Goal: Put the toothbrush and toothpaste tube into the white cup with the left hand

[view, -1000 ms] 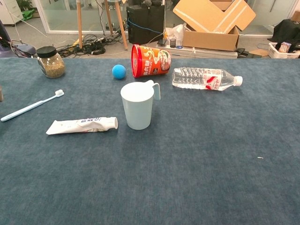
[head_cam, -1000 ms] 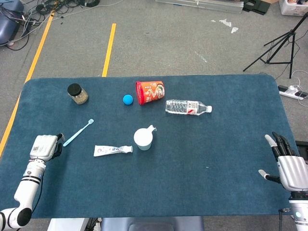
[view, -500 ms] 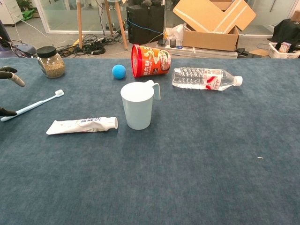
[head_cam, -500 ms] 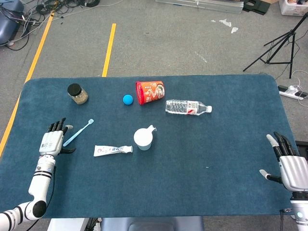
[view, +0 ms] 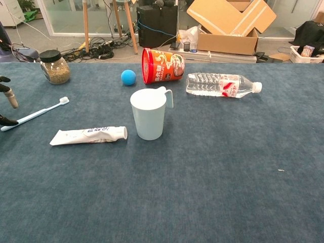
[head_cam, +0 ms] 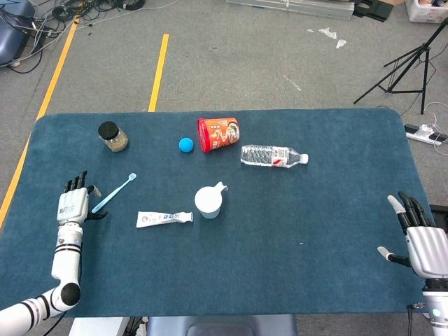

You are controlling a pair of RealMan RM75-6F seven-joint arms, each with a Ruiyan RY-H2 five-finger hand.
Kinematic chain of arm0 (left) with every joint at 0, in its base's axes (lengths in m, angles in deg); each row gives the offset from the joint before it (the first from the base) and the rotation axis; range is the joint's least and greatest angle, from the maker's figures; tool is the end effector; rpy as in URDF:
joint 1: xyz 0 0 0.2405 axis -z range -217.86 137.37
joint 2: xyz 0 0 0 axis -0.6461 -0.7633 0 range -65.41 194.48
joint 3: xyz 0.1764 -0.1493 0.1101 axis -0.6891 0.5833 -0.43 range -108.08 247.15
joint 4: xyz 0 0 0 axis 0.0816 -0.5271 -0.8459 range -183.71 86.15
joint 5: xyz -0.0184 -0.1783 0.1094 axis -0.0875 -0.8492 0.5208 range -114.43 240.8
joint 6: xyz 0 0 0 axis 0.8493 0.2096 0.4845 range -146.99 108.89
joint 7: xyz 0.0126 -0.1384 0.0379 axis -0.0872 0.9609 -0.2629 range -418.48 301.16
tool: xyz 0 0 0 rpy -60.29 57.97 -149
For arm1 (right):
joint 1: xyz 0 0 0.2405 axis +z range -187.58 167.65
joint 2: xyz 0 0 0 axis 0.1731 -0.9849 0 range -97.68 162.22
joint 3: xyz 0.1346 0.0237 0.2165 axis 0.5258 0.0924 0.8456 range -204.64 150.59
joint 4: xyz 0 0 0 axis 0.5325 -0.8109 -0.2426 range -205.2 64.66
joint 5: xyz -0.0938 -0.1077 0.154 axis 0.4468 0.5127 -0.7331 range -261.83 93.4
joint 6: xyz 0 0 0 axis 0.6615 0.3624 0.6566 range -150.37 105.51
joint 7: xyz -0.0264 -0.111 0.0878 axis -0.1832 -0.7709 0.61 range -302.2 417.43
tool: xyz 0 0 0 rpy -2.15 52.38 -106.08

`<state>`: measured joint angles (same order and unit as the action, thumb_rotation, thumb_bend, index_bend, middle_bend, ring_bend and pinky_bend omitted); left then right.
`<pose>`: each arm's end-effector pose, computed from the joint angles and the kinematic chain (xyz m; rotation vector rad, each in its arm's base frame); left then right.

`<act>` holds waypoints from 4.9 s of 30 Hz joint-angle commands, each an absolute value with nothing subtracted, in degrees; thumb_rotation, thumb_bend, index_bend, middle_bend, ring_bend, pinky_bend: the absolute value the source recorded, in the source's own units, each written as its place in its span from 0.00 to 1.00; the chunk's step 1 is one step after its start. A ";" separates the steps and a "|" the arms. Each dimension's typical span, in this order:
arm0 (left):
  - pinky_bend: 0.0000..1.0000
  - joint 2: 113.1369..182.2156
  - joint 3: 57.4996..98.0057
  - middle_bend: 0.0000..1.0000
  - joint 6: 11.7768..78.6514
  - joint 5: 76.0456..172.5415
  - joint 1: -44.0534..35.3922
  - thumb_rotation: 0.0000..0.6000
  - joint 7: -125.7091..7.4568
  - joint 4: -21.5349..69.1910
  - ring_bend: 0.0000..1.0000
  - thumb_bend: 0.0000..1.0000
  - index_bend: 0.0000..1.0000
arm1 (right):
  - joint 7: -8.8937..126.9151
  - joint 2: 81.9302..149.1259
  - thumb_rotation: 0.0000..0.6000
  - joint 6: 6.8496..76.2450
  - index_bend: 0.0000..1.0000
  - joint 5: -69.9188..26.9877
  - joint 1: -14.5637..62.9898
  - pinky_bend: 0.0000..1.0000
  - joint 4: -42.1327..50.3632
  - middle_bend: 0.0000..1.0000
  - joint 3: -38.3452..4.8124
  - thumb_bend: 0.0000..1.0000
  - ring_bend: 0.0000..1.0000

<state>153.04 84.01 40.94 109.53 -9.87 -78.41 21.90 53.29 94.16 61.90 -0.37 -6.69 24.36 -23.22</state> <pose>-0.3017 0.3471 0.0442 -1.2766 -1.1248 -0.6432 -0.3151 -0.1753 0.1703 1.3627 -0.8772 0.8172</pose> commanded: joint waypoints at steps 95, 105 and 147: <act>0.03 161.26 88.21 0.00 36.82 100.98 -7.29 1.00 -86.89 8.16 0.00 0.25 0.50 | 54.53 93.58 1.00 62.14 0.00 -0.60 -6.92 0.36 24.45 0.00 -22.94 0.00 0.00; 0.03 162.11 87.84 0.00 37.00 101.11 -7.09 1.00 -87.37 7.15 0.00 0.25 0.51 | 54.72 93.52 1.00 62.24 0.00 -0.67 -6.98 0.36 24.43 0.00 -22.89 0.00 0.00; 0.03 163.38 87.81 0.00 36.79 102.09 -7.33 1.00 -87.39 4.93 0.00 0.44 0.56 | 54.92 93.40 1.00 62.45 0.00 -0.69 -7.10 0.36 24.49 0.00 -22.79 0.00 0.00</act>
<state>163.39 87.81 36.75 102.04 -7.31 -87.44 4.91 54.93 93.40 62.45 -0.69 -7.10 24.49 -22.79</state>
